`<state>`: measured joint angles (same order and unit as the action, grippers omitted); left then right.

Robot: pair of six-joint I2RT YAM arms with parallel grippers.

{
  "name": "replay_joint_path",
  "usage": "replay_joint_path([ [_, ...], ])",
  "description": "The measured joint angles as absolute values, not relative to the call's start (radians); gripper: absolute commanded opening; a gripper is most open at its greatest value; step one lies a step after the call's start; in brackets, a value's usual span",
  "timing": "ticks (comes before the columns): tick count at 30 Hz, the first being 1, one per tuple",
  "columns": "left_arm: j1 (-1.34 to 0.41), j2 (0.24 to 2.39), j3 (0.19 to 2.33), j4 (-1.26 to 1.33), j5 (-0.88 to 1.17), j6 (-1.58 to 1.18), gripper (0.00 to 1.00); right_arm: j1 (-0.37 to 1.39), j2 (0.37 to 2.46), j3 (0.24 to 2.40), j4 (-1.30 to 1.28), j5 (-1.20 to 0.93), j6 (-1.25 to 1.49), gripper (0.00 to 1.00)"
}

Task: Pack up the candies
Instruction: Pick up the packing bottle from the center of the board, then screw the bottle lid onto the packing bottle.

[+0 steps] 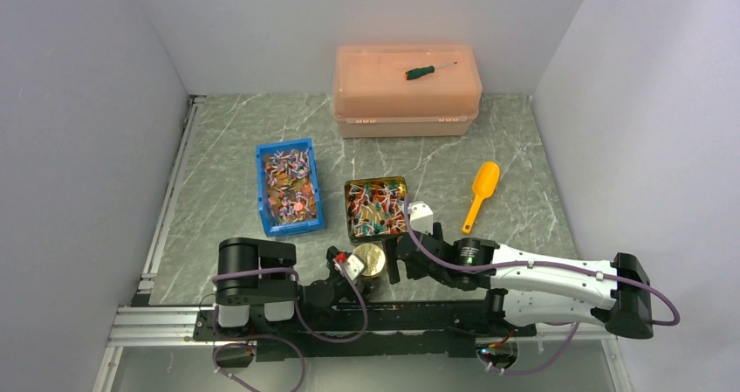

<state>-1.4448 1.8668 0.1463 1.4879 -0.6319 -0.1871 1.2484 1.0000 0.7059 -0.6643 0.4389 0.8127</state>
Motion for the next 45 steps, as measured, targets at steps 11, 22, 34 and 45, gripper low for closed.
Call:
replay_joint_path([
  [11,-1.423,1.879,0.153,1.5,-0.564,-0.169,0.67,1.224,1.021,0.706,-0.64,0.43,0.807,0.8],
  [22,-1.42,1.871,0.138,1.513,-0.469,-0.15,0.43,1.114,1.058,0.716,-0.539,0.326,0.755,0.58],
  [34,-1.421,1.843,0.135,1.5,-0.371,-0.15,0.38,1.036,1.164,0.721,-0.399,0.176,0.702,0.3],
  [45,-1.421,1.841,0.134,1.499,-0.371,-0.15,0.38,1.028,1.188,0.699,-0.354,0.117,0.698,0.2],
])
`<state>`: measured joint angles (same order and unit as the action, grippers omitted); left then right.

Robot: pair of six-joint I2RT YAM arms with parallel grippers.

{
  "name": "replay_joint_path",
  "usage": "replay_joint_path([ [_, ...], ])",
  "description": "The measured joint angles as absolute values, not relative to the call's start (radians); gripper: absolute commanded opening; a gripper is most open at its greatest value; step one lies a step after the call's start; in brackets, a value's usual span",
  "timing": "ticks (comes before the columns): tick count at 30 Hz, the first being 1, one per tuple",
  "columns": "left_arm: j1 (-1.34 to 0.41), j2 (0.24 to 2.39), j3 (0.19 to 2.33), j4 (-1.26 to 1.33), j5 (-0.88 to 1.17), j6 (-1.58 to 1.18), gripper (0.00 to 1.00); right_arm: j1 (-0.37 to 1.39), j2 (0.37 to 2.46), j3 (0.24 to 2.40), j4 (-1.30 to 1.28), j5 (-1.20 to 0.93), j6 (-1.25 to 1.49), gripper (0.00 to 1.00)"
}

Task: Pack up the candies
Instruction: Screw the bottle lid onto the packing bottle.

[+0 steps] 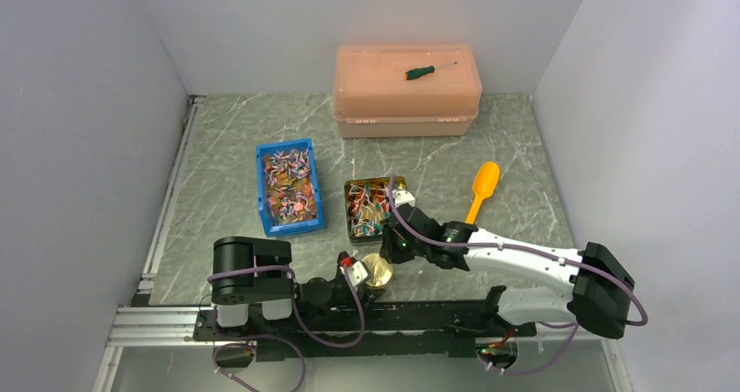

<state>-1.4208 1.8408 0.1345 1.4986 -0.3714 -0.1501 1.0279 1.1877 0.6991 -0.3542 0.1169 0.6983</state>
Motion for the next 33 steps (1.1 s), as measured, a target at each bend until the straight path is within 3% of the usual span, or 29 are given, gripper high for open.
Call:
replay_joint_path([
  [10,-1.421,1.841,0.135,1.491,-0.374,-0.149,0.36,1.026,1.151,0.638,-0.31,0.099,0.707,0.11],
  [33,-1.432,1.836,0.176,1.427,-0.424,-0.143,0.36,1.068,0.954,0.478,-0.262,0.151,0.818,0.08],
])
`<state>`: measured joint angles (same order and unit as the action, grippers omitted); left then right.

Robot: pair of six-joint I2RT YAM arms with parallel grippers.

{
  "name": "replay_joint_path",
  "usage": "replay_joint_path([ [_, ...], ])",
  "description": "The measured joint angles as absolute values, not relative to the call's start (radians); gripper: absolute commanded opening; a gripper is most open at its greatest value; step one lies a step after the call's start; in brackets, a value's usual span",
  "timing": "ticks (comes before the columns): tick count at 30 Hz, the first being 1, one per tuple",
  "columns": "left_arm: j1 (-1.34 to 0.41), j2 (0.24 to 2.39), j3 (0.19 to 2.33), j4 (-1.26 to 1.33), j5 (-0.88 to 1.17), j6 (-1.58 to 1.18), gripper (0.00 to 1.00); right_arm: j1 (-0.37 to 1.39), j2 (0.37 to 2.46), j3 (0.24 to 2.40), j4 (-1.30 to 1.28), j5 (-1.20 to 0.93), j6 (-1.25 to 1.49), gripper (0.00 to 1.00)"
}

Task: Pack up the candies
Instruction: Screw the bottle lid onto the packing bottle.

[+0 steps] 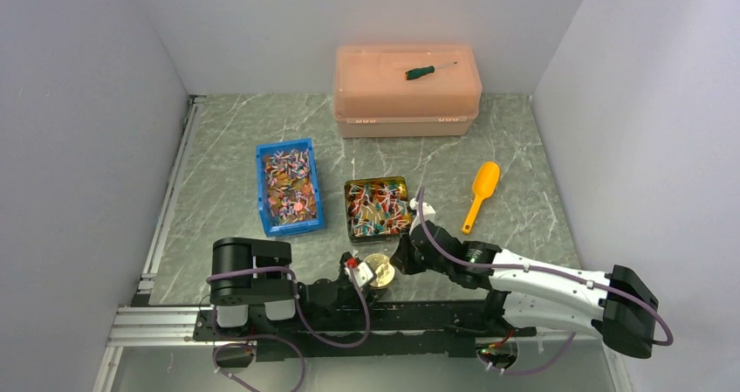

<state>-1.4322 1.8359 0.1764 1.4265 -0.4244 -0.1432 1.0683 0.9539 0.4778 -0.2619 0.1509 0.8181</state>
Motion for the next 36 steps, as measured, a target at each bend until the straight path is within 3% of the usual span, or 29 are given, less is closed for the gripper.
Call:
replay_joint_path([
  [9,-1.404,1.845,0.205,1.406,-0.471,-0.147,0.34,1.208,0.927,0.474,-0.346,0.118,0.905,0.09],
  [17,-1.391,1.859,0.217,1.409,-0.484,-0.147,0.32,1.239,0.919,0.527,-0.504,0.126,0.923,0.19],
  [23,-1.391,1.859,0.218,1.409,-0.483,-0.147,0.31,1.239,0.927,0.645,-0.568,0.212,0.902,0.22],
  [36,-1.39,1.858,0.221,1.404,-0.466,-0.151,0.28,1.057,1.023,0.73,-0.587,0.234,0.759,0.23],
])
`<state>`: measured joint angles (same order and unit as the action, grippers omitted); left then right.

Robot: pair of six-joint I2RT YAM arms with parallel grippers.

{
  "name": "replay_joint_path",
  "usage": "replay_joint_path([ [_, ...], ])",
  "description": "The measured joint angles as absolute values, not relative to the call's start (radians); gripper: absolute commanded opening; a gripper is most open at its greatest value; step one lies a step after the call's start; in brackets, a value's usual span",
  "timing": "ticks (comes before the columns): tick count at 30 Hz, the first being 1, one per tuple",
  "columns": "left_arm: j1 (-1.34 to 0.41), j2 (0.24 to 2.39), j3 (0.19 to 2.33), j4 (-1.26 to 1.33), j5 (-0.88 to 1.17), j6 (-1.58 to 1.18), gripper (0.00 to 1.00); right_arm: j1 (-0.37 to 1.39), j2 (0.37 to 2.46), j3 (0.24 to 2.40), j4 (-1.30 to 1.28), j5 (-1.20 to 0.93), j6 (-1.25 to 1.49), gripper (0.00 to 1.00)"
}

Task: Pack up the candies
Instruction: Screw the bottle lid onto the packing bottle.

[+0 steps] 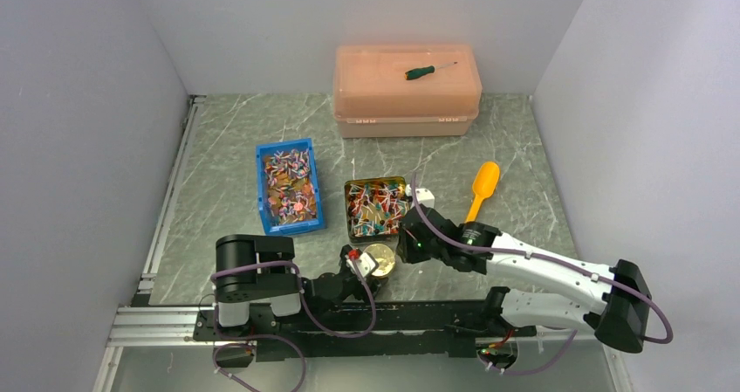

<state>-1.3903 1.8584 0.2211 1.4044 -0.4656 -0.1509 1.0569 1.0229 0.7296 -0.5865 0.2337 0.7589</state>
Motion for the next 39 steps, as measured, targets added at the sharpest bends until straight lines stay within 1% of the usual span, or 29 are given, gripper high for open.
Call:
replay_joint_path([
  [15,-1.389,1.843,0.221,1.386,-0.428,-0.15,0.24,0.899,1.148,0.754,-0.476,0.076,0.588,0.22],
  [25,-1.389,1.835,0.221,1.378,-0.415,-0.151,0.23,0.881,1.198,0.754,-0.421,-0.008,0.537,0.21],
  [39,-1.389,1.829,0.22,1.37,-0.414,-0.151,0.23,0.875,1.222,0.711,-0.364,-0.051,0.533,0.2],
])
